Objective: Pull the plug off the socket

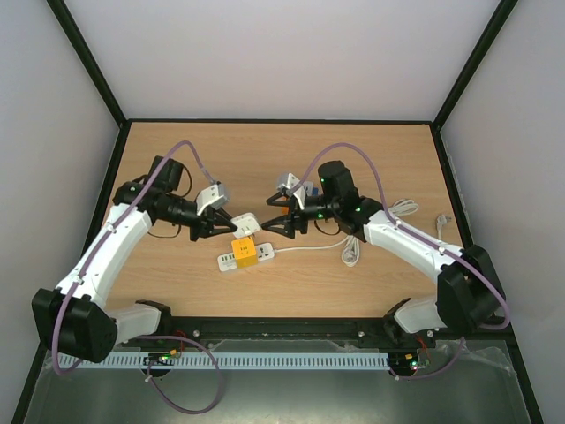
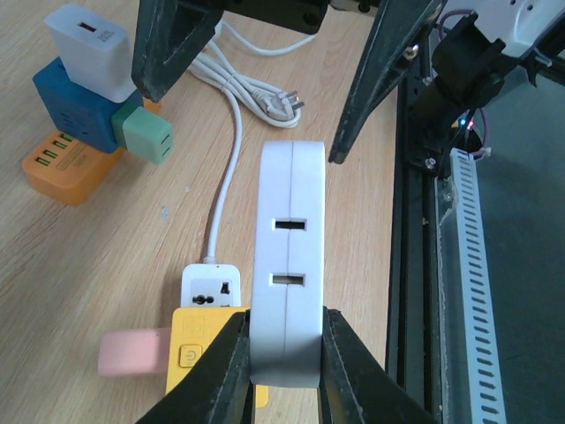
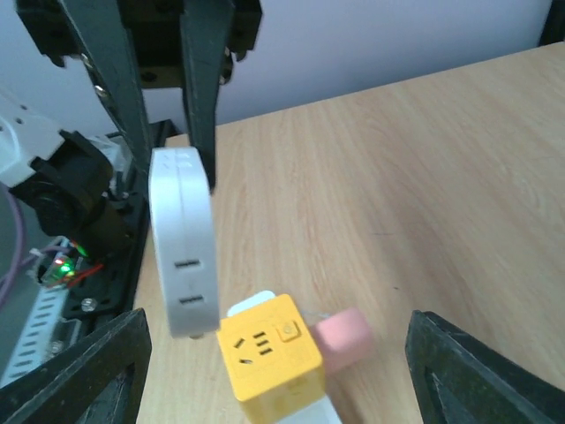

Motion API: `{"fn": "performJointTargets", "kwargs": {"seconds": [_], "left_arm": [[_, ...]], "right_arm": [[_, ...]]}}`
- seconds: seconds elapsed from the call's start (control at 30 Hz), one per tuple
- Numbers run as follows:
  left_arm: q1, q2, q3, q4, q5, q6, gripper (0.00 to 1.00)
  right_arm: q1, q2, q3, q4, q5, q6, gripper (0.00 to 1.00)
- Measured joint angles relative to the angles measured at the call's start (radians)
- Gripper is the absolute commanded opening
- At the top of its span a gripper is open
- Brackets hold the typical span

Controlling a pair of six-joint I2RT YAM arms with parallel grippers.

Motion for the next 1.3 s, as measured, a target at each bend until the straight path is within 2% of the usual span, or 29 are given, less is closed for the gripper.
{"fn": "performJointTargets", "kwargs": {"seconds": [0.23, 0.43, 0.87, 1.13, 1.3], "left_arm": [[0.016, -0.01, 0.013, -0.005, 0.074, -0.024, 0.03], [0.015, -0.045, 0.013, 0.041, 0.129, -0.093, 0.03], [0.016, -0.054, -0.008, 0.118, 0.154, -0.174, 0.03], [0.02, -0.053, -0.012, 0.117, 0.17, -0.178, 0.03], [0.02, -0.053, -0.003, 0.084, 0.199, -0.154, 0.03]], "right_arm": [[-0.004, -0.015, -0.053, 0.016, 0.104, -0.019, 0.93], [0.014, -0.013, -0.072, 0.059, 0.137, 0.001, 0.98], [0.086, 0.032, -0.062, 0.153, 0.128, 0.068, 1.0], [0.084, 0.027, -0.051, 0.104, 0.135, -0.002, 0.99], [0.029, 0.007, -0.114, 0.1, 0.124, -0.006, 0.98]]}}
